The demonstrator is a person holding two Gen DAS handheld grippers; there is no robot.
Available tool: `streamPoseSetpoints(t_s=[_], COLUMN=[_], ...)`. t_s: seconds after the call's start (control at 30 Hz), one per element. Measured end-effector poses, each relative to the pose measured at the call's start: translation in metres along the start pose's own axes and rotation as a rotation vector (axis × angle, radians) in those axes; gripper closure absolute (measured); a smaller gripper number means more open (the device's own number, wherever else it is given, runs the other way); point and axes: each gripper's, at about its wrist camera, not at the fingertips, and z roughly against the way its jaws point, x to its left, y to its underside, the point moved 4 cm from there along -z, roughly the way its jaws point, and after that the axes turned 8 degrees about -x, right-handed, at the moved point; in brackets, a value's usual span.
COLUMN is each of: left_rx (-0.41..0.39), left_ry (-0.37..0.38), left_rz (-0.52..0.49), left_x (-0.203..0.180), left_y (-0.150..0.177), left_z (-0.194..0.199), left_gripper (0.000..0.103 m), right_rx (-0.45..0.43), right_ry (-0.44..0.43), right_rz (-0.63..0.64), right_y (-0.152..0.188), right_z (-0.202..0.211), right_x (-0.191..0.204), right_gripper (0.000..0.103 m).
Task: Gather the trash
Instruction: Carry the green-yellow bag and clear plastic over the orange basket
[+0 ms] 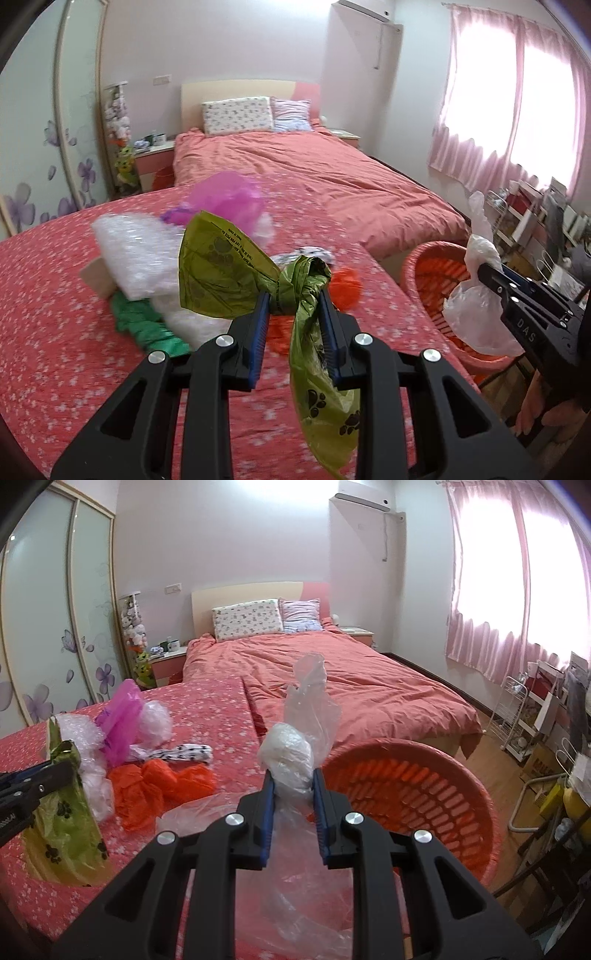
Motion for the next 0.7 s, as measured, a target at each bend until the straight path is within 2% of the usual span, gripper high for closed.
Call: streamPoseSetpoints(t_s=[0.7], left_rx=[0.04], left_ry=[0.151], left_rz=[-0.087], left_x=[-0.099], left_y=[0.002], left_z=[-0.038], left_gripper=[0.076], right_rx=[0.02], right_ry=[0.078], right_rz=[-0.072], right_y=[0.018], right_z=[-0.003], right_x=[-0.07], right_gripper=[0.083])
